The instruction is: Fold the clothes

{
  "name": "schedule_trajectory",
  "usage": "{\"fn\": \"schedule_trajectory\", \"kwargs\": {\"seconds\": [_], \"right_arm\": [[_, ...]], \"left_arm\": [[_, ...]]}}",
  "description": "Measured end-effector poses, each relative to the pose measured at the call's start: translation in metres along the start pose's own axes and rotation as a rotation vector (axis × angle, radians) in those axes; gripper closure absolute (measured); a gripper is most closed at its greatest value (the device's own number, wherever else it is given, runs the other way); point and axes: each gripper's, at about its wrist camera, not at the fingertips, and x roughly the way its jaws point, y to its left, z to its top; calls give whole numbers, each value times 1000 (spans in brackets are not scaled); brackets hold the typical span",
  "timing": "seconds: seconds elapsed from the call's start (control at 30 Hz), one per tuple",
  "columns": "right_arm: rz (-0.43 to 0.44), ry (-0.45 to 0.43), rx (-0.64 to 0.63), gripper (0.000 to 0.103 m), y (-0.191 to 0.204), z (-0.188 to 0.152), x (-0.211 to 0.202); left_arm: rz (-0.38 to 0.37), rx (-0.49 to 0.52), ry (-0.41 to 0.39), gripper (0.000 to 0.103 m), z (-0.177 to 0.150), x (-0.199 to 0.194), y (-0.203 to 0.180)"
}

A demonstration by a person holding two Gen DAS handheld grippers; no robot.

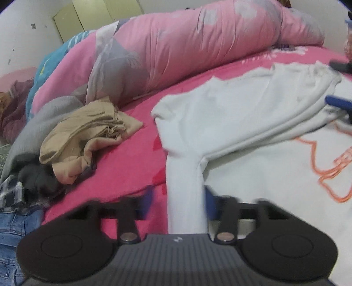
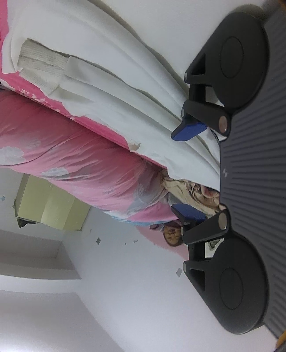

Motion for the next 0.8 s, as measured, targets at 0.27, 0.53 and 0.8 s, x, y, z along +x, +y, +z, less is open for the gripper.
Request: {"fn": "schedule_trajectory", "kwargs": {"seconds": [0.27, 0.53, 0.8], "right_arm": [[-126, -11, -79, 36, 30, 6, -9], [-479, -163, -241, 36, 82, 62, -40], [-732, -127, -57, 46, 44, 111, -3]], "left_arm": [[-20, -103, -34, 79, -17, 6, 16], [-151, -308, -68, 64, -30, 15, 52], [-245, -434, -98, 66, -40, 18, 72]]}}
